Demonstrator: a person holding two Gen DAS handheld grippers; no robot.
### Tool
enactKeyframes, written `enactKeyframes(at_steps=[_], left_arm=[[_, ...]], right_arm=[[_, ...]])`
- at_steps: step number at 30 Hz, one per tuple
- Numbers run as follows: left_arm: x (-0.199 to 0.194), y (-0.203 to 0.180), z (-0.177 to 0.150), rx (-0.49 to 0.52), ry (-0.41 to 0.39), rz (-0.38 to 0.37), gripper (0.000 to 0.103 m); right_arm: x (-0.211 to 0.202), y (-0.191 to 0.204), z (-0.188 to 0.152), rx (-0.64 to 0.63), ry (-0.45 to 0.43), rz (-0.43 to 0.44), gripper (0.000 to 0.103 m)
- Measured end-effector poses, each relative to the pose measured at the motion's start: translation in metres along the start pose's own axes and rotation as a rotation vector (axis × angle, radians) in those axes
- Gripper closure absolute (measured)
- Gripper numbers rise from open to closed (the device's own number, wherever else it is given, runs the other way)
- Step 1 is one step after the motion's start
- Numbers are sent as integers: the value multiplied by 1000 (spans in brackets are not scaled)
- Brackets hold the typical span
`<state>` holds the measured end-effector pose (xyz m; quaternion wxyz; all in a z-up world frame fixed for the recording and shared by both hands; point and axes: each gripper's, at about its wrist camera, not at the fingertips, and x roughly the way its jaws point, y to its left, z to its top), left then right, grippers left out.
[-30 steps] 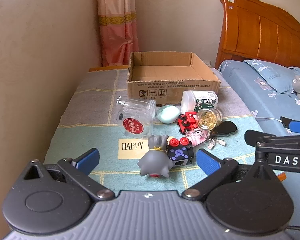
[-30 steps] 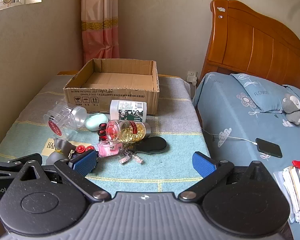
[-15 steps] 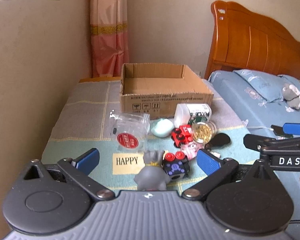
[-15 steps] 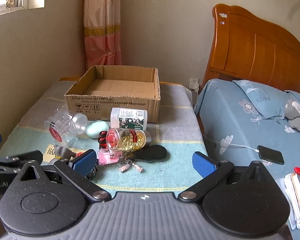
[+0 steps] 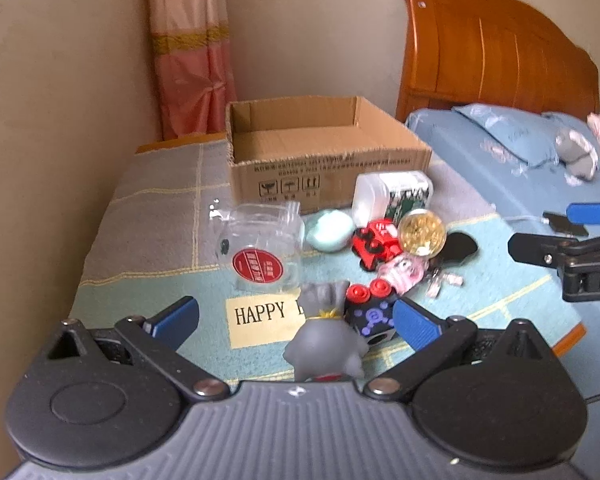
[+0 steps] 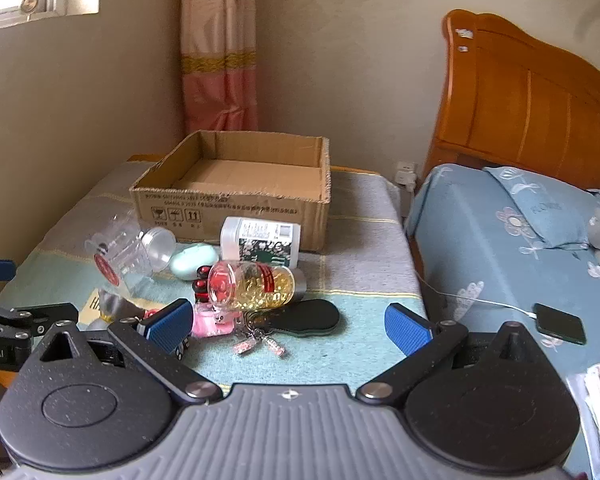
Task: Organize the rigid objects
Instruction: 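Close the left tool on the grey cat figurine while the right tool approaches the black cube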
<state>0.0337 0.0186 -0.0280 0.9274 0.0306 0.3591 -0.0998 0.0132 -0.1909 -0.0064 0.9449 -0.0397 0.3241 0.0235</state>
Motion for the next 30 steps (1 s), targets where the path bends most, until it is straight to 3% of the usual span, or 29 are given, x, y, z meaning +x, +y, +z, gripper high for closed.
enactKeyframes(at_steps=[13, 22, 30], left_arm=[[54, -8, -21, 65, 135, -46, 1], [66, 10, -30, 64, 178, 12, 1], [66, 42, -36, 34, 192, 112, 1]], right_arm=[[53, -7, -40, -40, 108, 80, 0], [80, -2, -53, -63, 165, 88, 0], [88, -7, -63, -43, 185, 100, 0]])
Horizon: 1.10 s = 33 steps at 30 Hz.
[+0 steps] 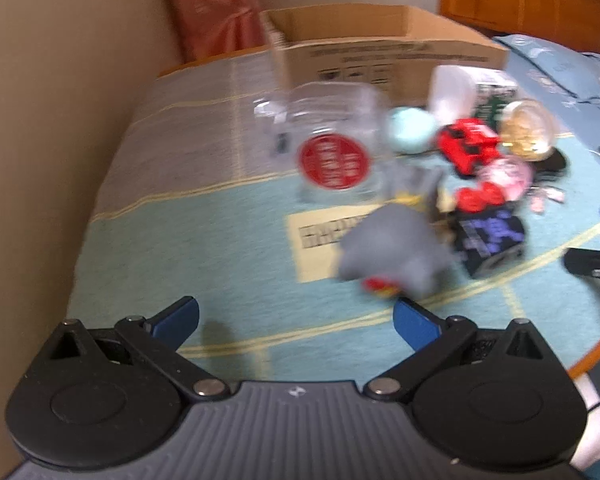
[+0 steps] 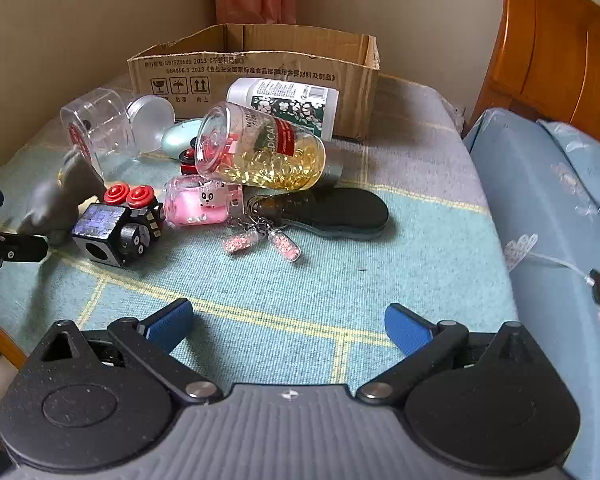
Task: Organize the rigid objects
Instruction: 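Close the left tool on the grey cat figurine while the right tool approaches the black cube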
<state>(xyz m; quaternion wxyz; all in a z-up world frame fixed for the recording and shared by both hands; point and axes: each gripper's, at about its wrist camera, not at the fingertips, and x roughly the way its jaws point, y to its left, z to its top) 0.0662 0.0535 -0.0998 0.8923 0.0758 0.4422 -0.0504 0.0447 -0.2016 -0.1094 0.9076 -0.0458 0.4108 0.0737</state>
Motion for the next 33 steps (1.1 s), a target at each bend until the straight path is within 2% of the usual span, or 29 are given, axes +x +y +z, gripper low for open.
enactKeyframes(at_steps=[5, 12, 14, 18, 20, 23, 27, 31, 33], left_arm=[[4, 23, 5, -56, -9, 66, 1], [-16, 28, 4, -33, -41, 67, 1], [-31, 23, 5, -18, -88, 32, 1], [-45, 7, 16, 17, -163, -104, 1], [-39, -5, 23, 39, -154, -139, 1], [-22, -20, 28, 78, -128, -145, 1], [-7, -20, 24, 82, -84, -99, 1], [-9, -1, 17, 37, -69, -83, 1], [-8, 7, 14, 26, -64, -47, 1]], right_arm=[[1, 0, -1, -14, -9, 2, 0], [0, -1, 0, -16, -11, 5, 0], [0, -1, -1, -18, -17, 7, 0], [0, 0, -2, -20, -35, 9, 0], [0, 0, -2, -18, -40, 8, 0], [0, 1, -3, -16, -45, 6, 0], [0, 1, -4, -17, -51, 7, 0], [0, 0, -4, -21, -51, 10, 0], [0, 0, -3, -23, -50, 12, 0]])
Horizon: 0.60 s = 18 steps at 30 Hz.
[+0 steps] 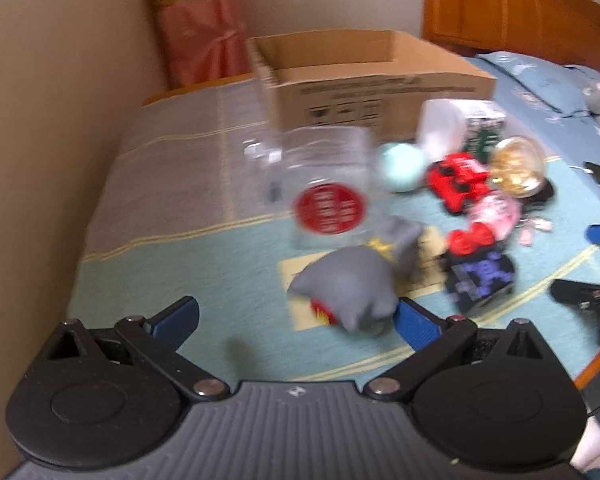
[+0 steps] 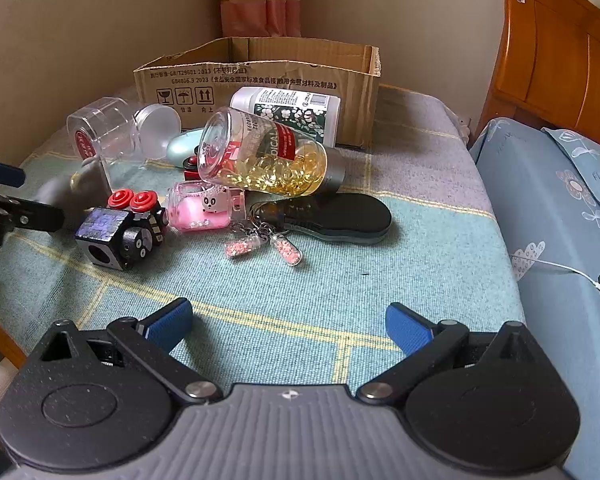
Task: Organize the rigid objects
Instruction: 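Close the left tool on the grey cat figurine while the right tool approaches the black cube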
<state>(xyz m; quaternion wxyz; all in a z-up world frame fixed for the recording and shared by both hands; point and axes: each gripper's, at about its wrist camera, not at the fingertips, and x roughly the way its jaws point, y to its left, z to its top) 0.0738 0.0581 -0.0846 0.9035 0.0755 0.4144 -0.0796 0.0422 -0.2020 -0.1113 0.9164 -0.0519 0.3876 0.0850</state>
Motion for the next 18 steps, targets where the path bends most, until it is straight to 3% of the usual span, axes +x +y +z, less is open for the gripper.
enactKeyframes(at_steps=[5, 12, 18], left_arm=[[1, 11, -4, -25, 20, 41, 1], [-6, -5, 4, -40, -34, -97, 1], [7, -16, 13, -81, -47, -63, 1]], right_arm=[[0, 0, 0, 0, -1, 0, 0], [0, 0, 0, 0, -2, 0, 0], [0, 0, 0, -2, -5, 1, 0]])
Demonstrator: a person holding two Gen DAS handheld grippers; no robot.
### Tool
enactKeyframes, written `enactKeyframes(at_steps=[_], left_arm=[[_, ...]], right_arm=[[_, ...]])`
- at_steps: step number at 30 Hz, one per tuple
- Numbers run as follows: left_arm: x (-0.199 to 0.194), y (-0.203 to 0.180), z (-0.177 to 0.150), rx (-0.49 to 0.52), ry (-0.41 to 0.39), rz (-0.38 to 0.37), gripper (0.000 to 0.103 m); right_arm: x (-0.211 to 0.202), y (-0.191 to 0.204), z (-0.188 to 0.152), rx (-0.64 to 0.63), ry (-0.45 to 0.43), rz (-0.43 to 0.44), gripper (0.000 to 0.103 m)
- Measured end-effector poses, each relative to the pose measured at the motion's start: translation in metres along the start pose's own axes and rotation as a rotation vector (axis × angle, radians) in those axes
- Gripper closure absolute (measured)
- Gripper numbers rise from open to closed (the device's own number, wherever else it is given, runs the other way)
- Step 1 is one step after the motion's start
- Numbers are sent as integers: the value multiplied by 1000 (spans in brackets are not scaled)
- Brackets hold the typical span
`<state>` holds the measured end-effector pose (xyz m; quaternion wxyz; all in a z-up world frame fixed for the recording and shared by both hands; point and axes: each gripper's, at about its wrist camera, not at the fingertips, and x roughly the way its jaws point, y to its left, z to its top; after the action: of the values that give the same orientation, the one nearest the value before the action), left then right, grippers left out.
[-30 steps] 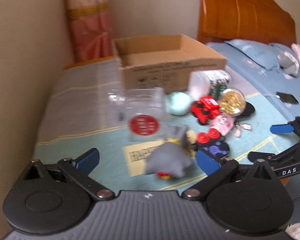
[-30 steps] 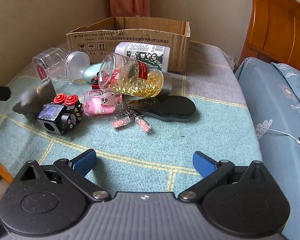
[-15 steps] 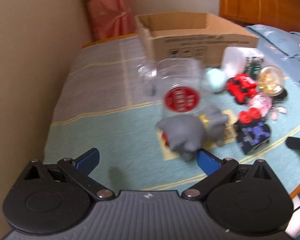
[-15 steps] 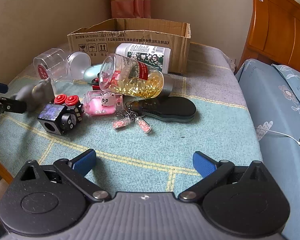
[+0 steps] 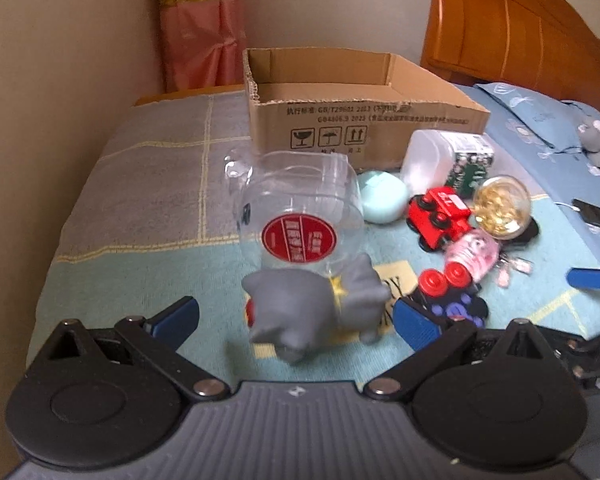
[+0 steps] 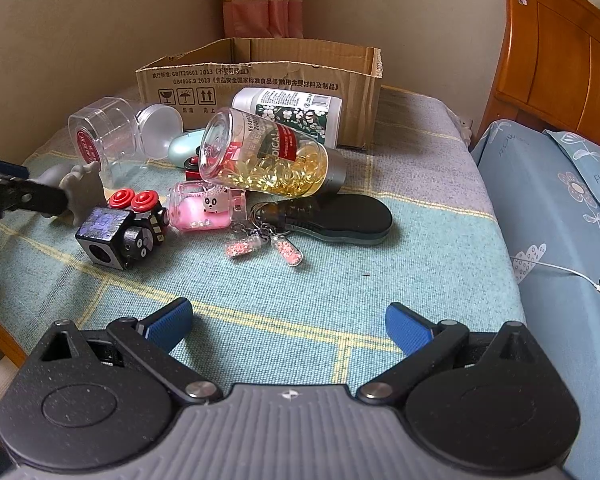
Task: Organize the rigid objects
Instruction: 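Close the left tool on the grey cat figurine while the right tool approaches the black cube, then grasp the black cube toy with red buttons in the right tool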
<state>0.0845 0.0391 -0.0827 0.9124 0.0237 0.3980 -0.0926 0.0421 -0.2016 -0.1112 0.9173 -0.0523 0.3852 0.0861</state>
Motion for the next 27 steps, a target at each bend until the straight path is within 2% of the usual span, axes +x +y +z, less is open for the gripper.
enactKeyframes(at_steps=[5, 7, 9, 14, 18, 20, 23, 27], left_arm=[[9, -7, 2, 29, -15, 16, 6], [11, -5, 2, 21, -13, 9, 17], [12, -3, 2, 1, -12, -32, 23], [9, 1, -2, 1, -21, -49, 23], [3, 12, -4, -48, -19, -68, 23], [-1, 17, -5, -59, -16, -57, 23], [-3, 21, -7, -29, -25, 4, 24], [-3, 30, -7, -46, -25, -9, 24]], right_arm=[[0, 0, -1, 0, 0, 0, 0], [-1, 1, -1, 0, 0, 1, 0], [-1, 2, 0, -9, 2, 11, 0], [-3, 19, 2, -77, 29, 72, 0], [0, 40, 6, -133, 44, 130, 0], [3, 52, 9, -166, 48, 160, 0], [9, 71, 15, -212, 49, 207, 0], [17, 91, 24, -252, 44, 245, 0]])
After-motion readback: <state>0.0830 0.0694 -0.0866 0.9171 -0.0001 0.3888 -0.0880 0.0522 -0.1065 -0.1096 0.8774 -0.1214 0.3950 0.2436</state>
